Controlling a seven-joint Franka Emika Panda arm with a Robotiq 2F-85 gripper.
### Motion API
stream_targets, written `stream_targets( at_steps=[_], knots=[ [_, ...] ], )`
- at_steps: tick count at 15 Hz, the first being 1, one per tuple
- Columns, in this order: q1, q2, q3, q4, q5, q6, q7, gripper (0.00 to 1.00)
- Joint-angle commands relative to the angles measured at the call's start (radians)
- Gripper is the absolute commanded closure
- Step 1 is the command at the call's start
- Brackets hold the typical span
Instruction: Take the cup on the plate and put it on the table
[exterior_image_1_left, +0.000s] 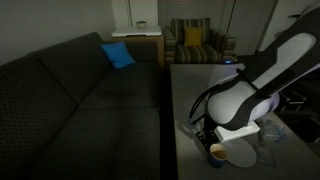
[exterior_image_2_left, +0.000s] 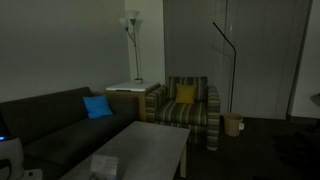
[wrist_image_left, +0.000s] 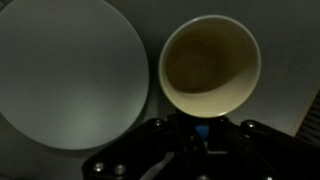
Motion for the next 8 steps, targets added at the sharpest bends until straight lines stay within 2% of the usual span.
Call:
stream_targets(
  at_steps=[1,8],
  knots=[
    [-0.044,0.000,0.036,-0.006,0.012,0.007,-0.048,0.97],
    [-0.063,0.000,0.063,-0.025,0.025,0.051,-0.060,0.97]
  ],
)
